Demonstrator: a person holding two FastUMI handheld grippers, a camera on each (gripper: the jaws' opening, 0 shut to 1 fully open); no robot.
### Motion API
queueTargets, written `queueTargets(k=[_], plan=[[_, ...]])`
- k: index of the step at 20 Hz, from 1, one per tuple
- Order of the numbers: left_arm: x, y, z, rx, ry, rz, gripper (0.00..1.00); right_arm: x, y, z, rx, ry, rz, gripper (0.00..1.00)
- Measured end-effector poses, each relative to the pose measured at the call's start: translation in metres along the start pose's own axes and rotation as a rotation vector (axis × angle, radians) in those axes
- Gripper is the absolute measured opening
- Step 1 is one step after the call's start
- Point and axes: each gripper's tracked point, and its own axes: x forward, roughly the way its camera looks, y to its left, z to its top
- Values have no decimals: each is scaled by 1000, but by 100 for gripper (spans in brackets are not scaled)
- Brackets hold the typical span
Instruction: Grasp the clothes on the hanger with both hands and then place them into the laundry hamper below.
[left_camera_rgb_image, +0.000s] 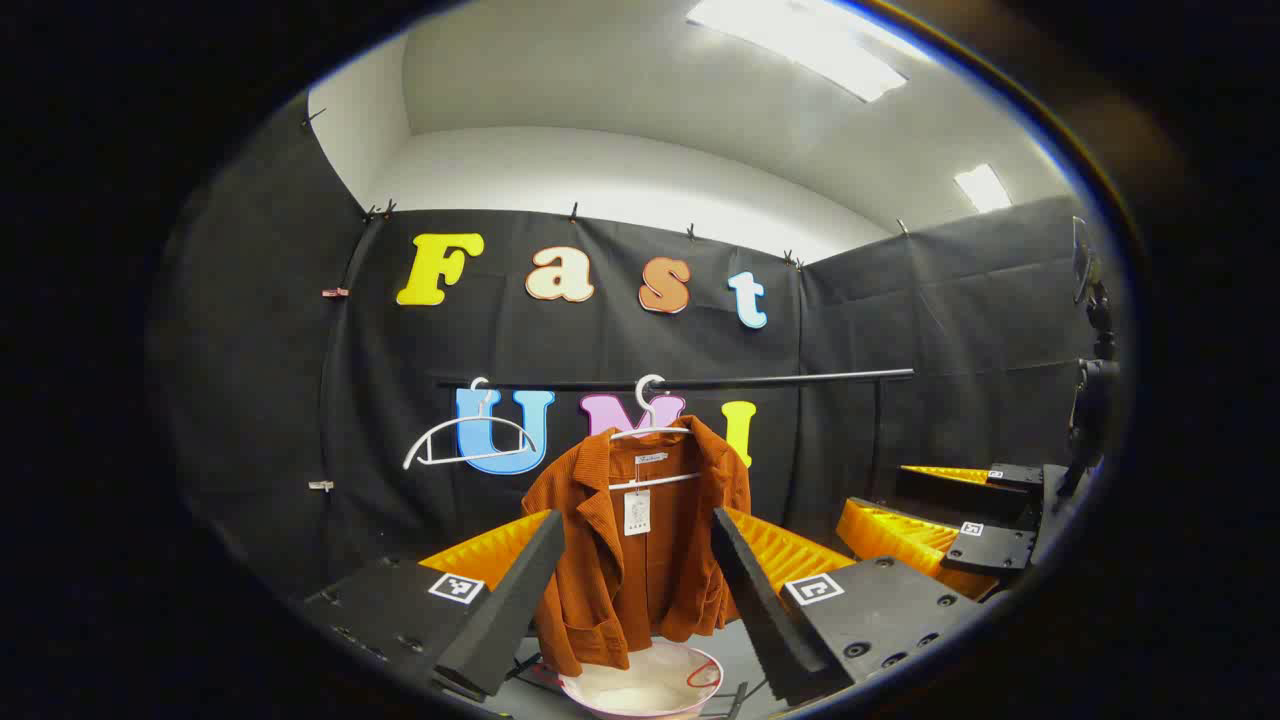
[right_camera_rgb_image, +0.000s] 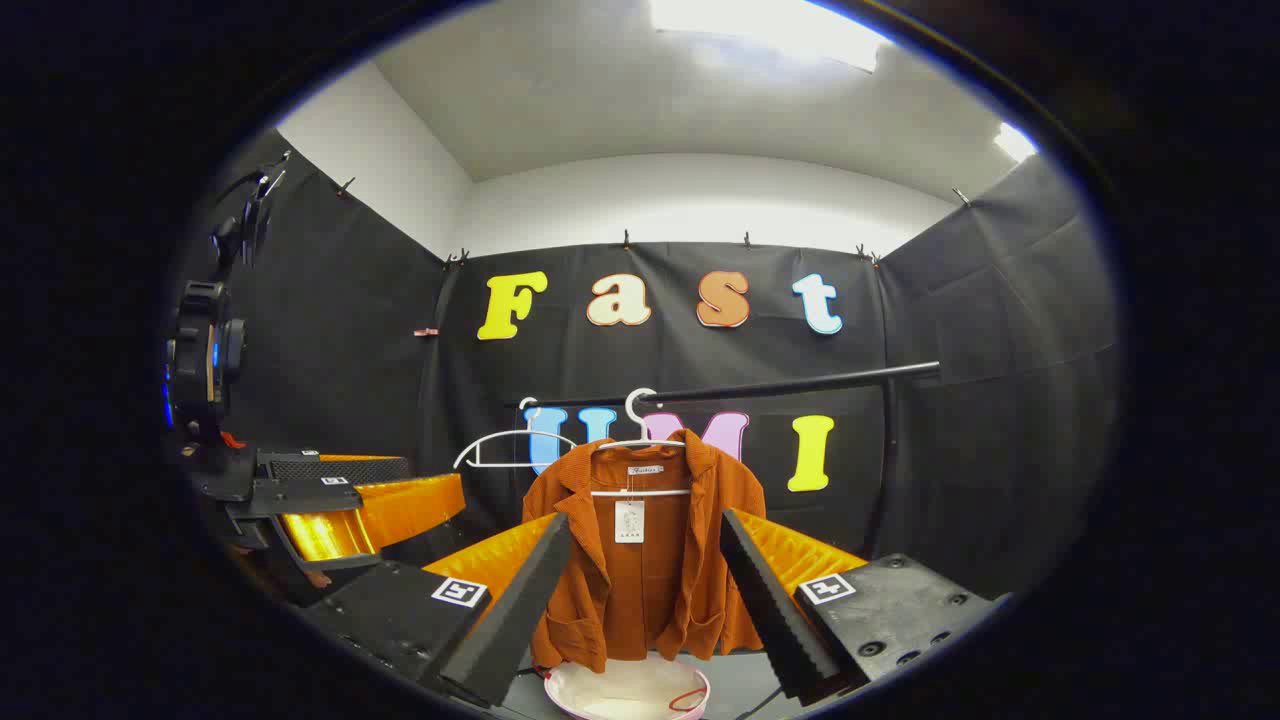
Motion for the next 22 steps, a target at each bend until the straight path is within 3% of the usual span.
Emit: queueTargets(k=[1, 4, 5, 8, 22], plan=[[0, -2, 0, -1, 0, -5, 93, 0, 0, 0, -3, 0, 1, 97], [-2, -5, -1, -9, 5, -14, 89, -1, -1, -1, -8, 1, -3, 97], [-3, -4, -1, -9, 9, -15, 97, -1, 0, -1, -4, 2, 0, 97], [-4, -3, -2, -4, 13, -14, 93, -2, 2, -2, -4, 9, 7, 97], [-19, 9, -7, -13, 28, -45, 93, -12, 11, -3, -26, 21, -33, 97]])
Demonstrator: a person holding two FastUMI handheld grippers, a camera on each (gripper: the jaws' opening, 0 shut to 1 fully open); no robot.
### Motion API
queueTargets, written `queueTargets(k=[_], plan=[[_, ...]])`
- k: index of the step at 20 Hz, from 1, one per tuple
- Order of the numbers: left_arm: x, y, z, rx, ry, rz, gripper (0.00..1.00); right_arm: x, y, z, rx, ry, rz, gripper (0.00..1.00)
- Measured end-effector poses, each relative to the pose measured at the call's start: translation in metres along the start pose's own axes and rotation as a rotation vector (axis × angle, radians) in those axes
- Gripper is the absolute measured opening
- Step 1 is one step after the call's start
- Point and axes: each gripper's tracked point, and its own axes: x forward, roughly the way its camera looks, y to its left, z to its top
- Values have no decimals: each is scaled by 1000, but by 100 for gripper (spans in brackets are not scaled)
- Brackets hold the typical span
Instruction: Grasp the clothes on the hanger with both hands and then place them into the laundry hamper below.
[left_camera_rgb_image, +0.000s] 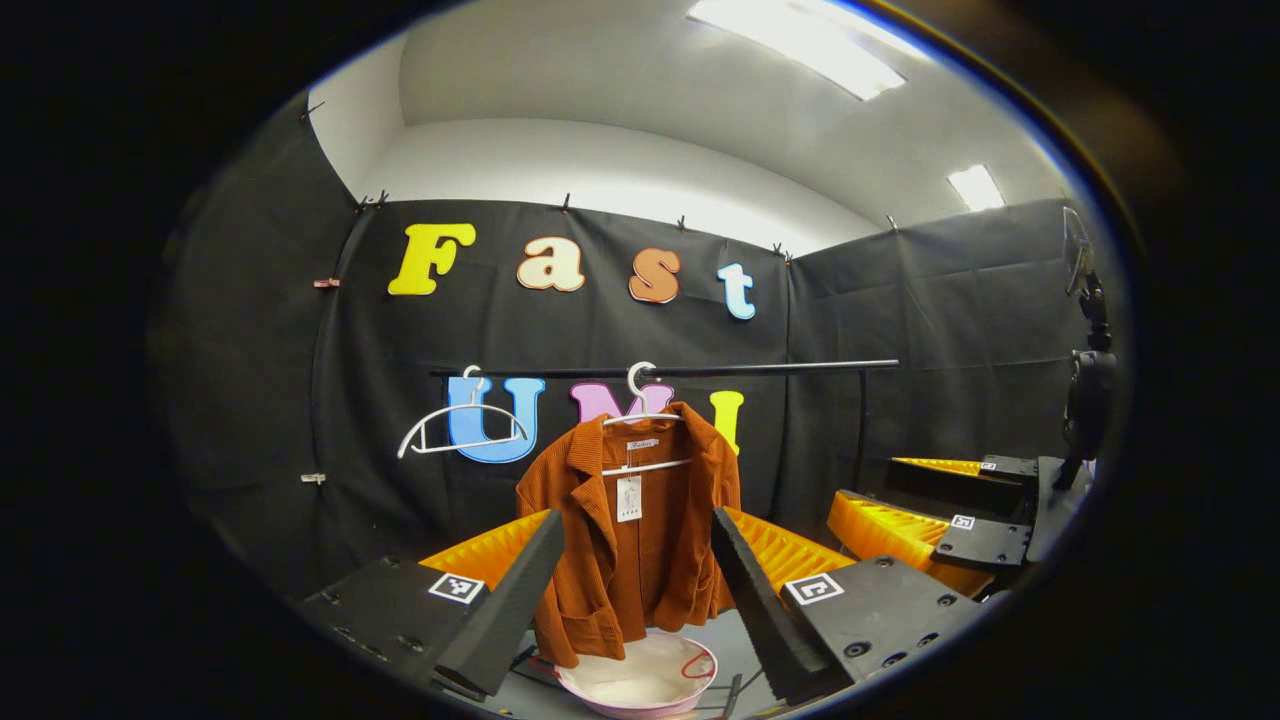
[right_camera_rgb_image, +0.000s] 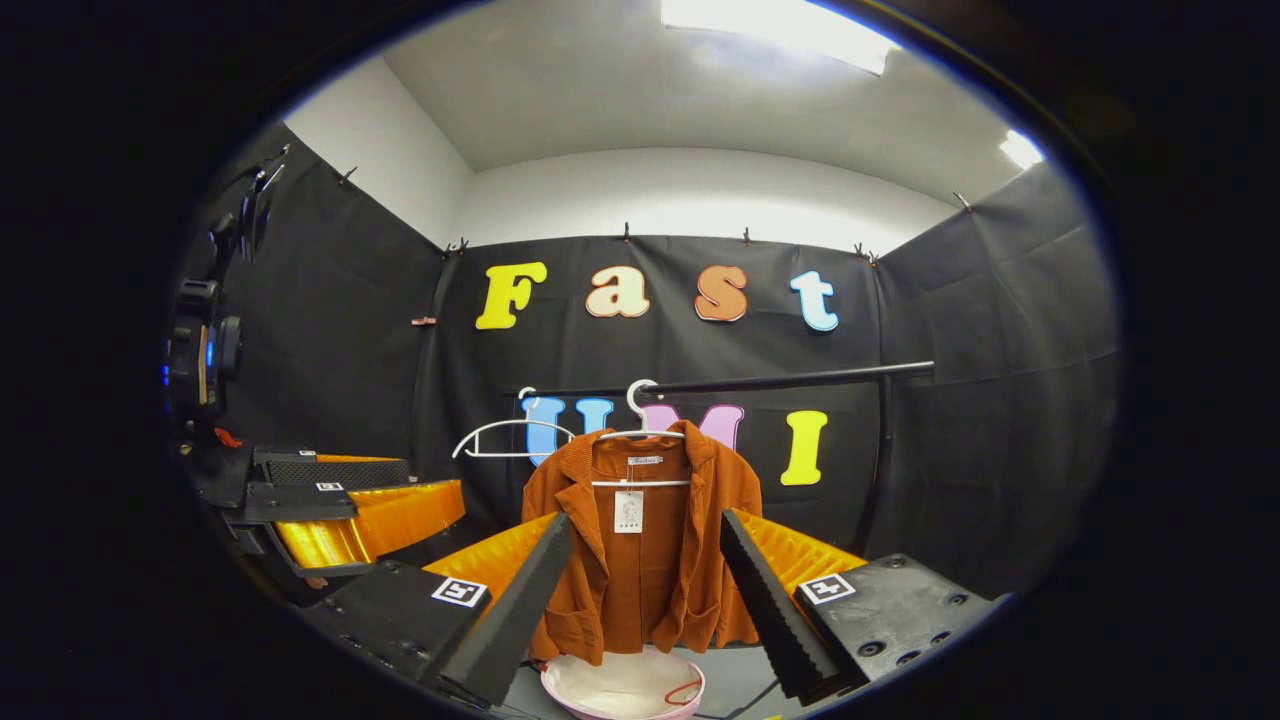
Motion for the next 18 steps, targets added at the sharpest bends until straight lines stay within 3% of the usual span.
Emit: queueTargets(k=[13, 18], plan=[[-8, 21, -10, -14, 1, -49, 93, -2, -17, 8, -96, -35, -137, 96], [17, 37, -18, -34, 6, -9, 93, 37, -17, -4, -91, -43, -105, 95]])
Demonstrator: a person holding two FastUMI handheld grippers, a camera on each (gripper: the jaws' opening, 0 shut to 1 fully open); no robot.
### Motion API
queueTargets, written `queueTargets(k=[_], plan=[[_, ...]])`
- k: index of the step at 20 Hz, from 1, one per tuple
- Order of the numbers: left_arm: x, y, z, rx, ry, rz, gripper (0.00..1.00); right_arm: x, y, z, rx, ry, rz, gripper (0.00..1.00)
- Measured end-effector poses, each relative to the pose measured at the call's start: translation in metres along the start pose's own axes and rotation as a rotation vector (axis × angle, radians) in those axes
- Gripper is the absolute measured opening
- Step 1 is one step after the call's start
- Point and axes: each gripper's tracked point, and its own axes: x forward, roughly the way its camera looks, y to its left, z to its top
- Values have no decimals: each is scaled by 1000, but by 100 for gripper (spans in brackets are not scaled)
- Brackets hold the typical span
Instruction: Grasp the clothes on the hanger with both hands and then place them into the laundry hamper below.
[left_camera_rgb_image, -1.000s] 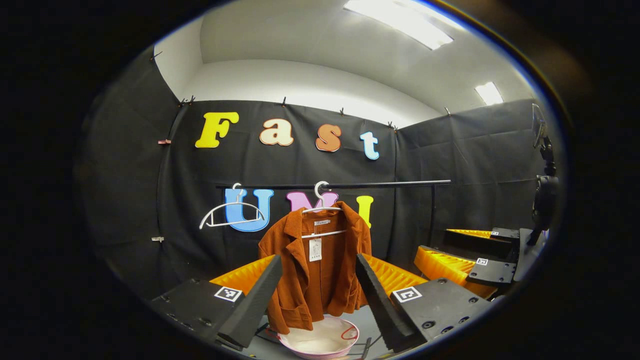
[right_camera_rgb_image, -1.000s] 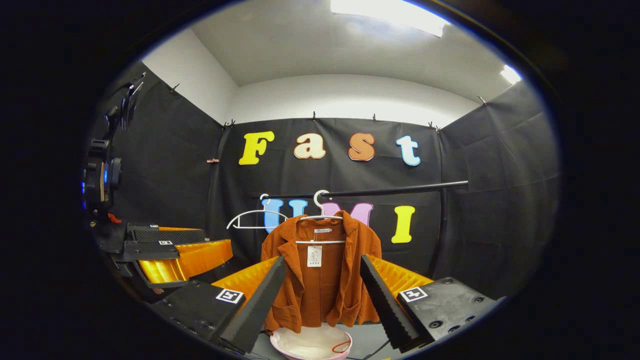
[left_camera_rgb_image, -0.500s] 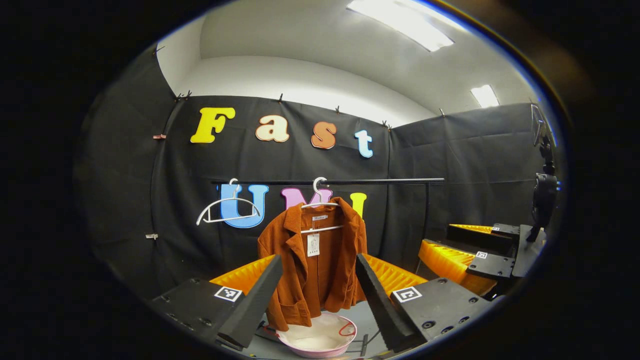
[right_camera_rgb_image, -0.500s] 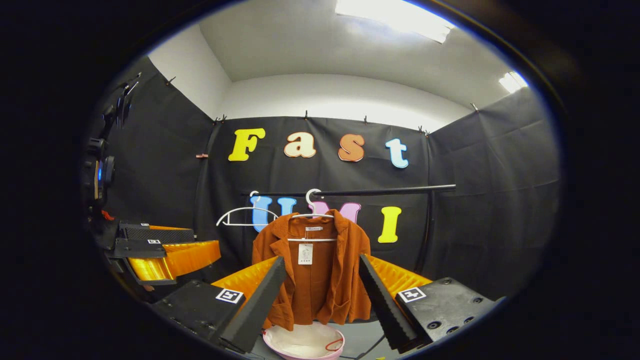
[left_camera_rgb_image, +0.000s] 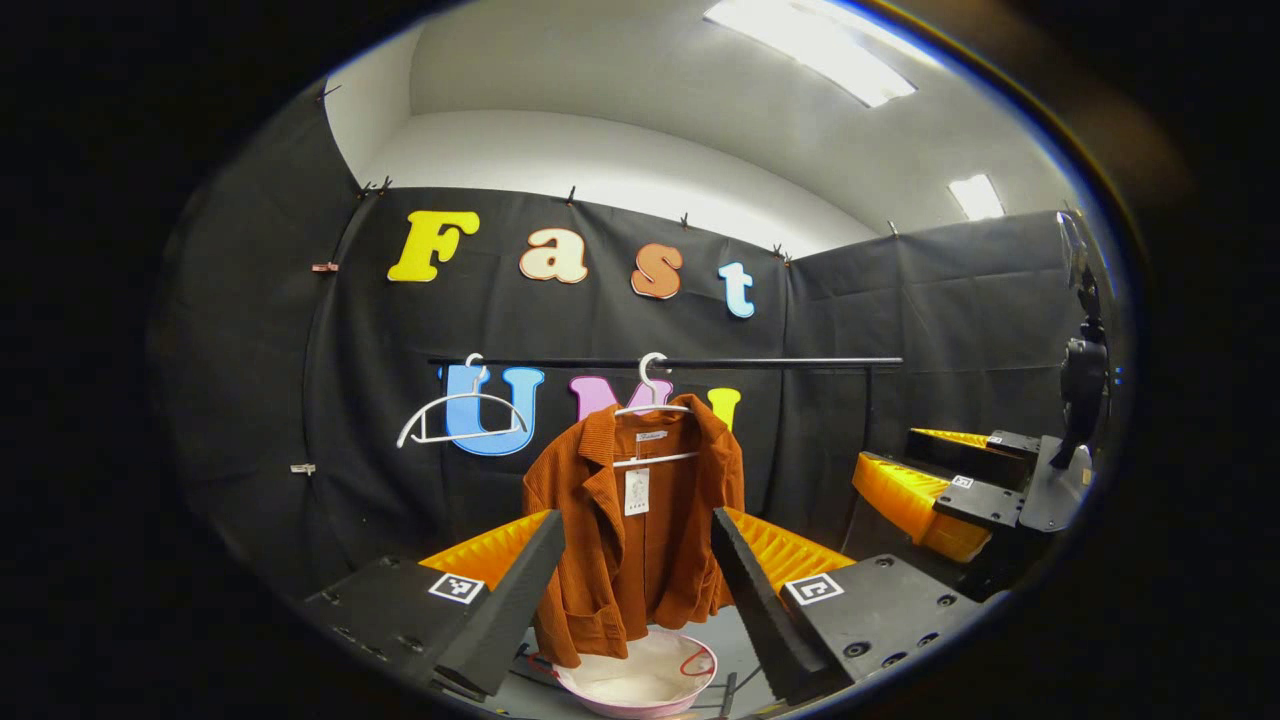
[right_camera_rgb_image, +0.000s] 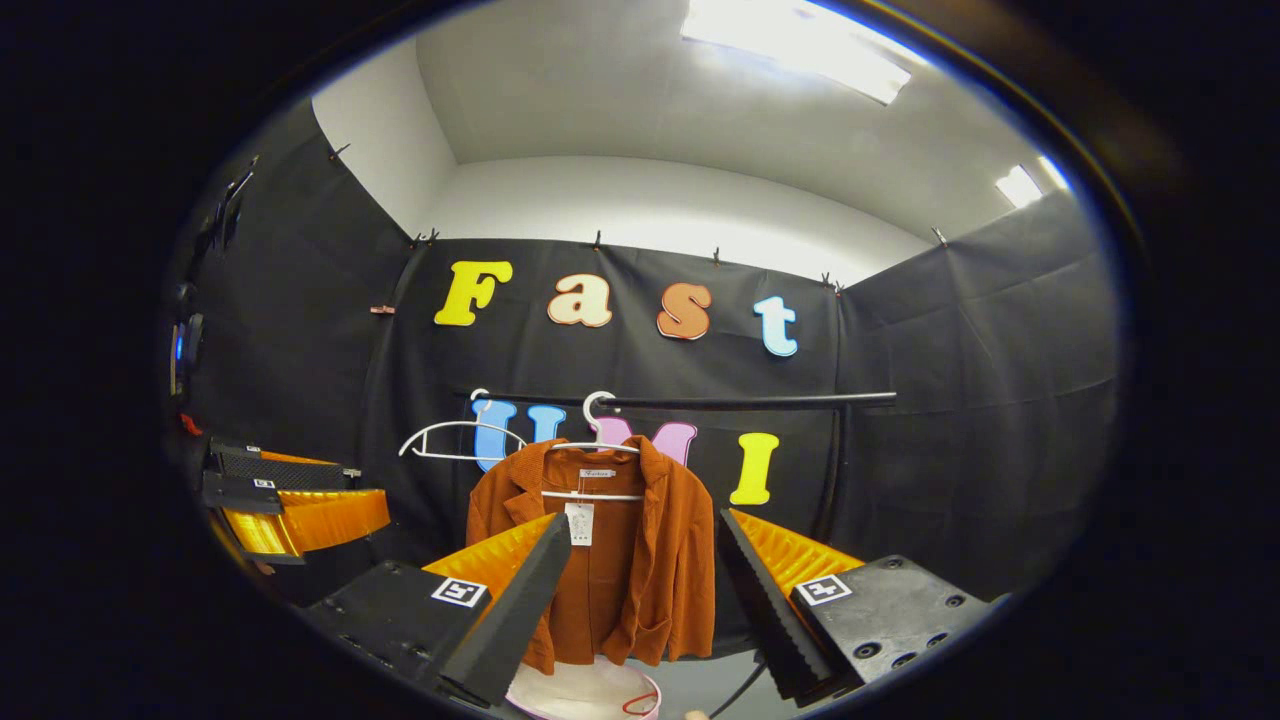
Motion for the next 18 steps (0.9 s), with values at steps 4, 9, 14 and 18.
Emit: queueTargets(k=[4, 9, 14, 18], plan=[[43, 12, -7, 15, -5, 53, 94, 59, 12, -25, 44, -1, 74, 96], [125, 15, -26, -16, 16, 122, 93, 145, 12, -71, 71, 57, 154, 96], [198, 18, -62, -62, 73, 189, 94, 216, -3, -133, 63, 150, 185, 96], [239, 30, -93, -80, 134, 248, 94, 257, -8, -169, 85, 202, 210, 96]])
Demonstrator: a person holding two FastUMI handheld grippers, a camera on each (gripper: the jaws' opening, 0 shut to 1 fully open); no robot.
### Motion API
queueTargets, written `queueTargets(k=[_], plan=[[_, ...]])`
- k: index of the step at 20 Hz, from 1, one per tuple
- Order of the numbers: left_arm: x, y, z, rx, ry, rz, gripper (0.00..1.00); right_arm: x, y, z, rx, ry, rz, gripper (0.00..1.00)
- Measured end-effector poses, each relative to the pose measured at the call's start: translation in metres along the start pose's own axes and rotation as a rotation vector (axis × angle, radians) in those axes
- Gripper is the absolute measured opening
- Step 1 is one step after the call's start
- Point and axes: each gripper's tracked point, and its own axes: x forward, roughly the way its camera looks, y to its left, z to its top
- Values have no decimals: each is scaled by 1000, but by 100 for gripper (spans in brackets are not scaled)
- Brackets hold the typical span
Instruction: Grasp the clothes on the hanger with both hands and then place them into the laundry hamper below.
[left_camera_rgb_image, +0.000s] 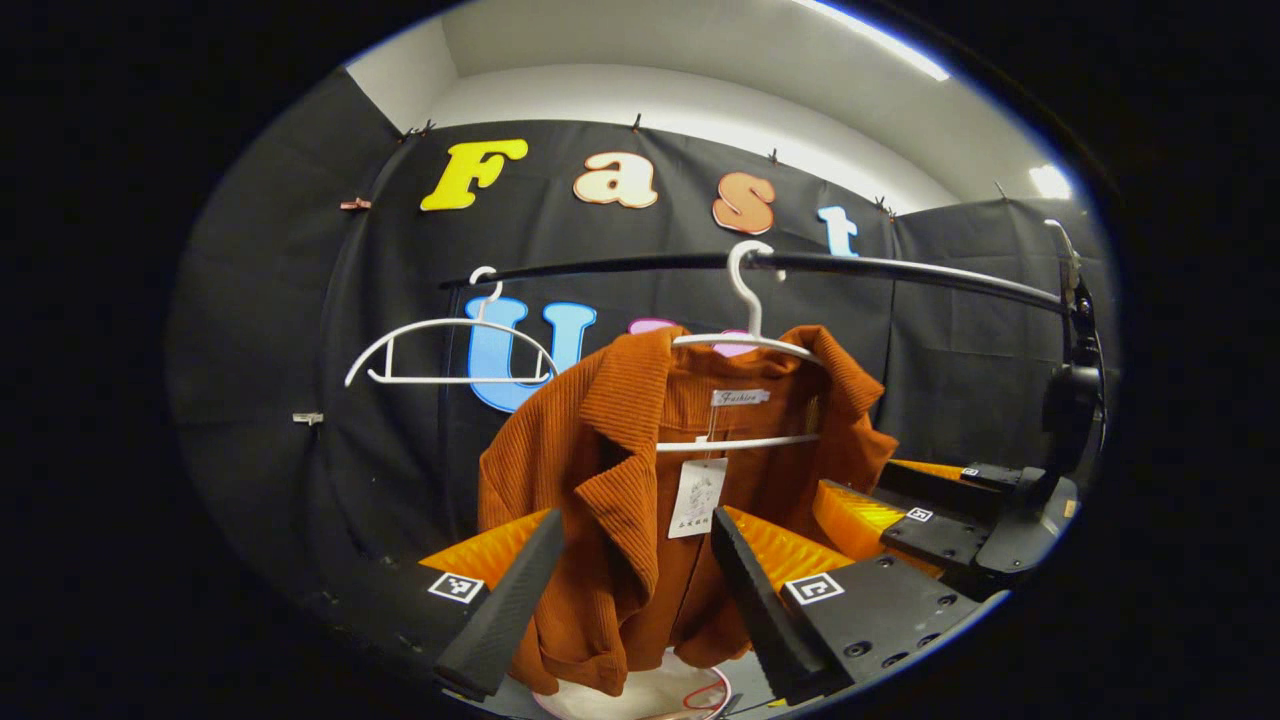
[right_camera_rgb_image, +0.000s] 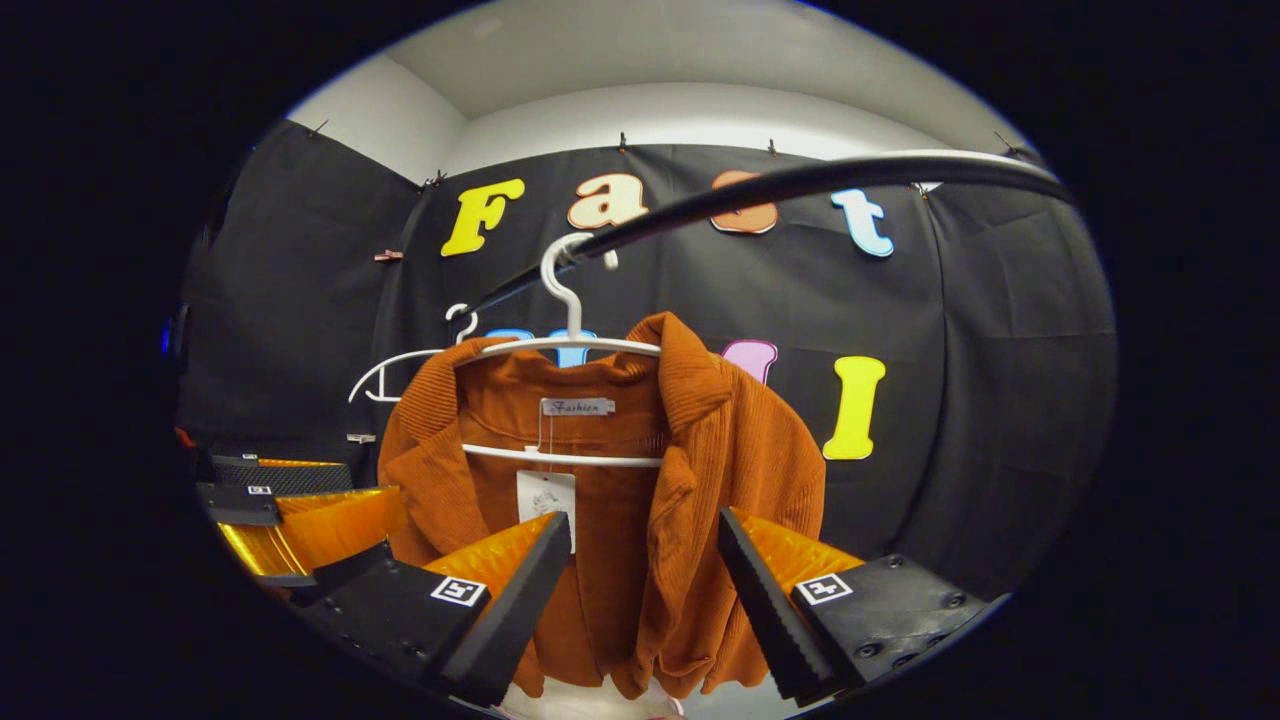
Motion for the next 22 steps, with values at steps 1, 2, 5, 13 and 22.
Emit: queueTargets(k=[1, 2, 5, 13, 22], plan=[[10, 2, -5, 0, 15, 15, 94, 10, -3, -6, 5, 7, 4, 96], [19, 4, -10, 3, 28, 32, 94, 19, -7, -11, 12, 14, 6, 96], [44, 12, -20, 30, 49, 84, 94, 43, -14, -25, 38, 36, 18, 97], [90, 19, -19, -6, -12, 197, 92, 91, -17, -38, 90, 37, 86, 96], [113, 56, -12, 4, 15, 254, 10, 124, -62, -34, 116, 25, 122, 14]])
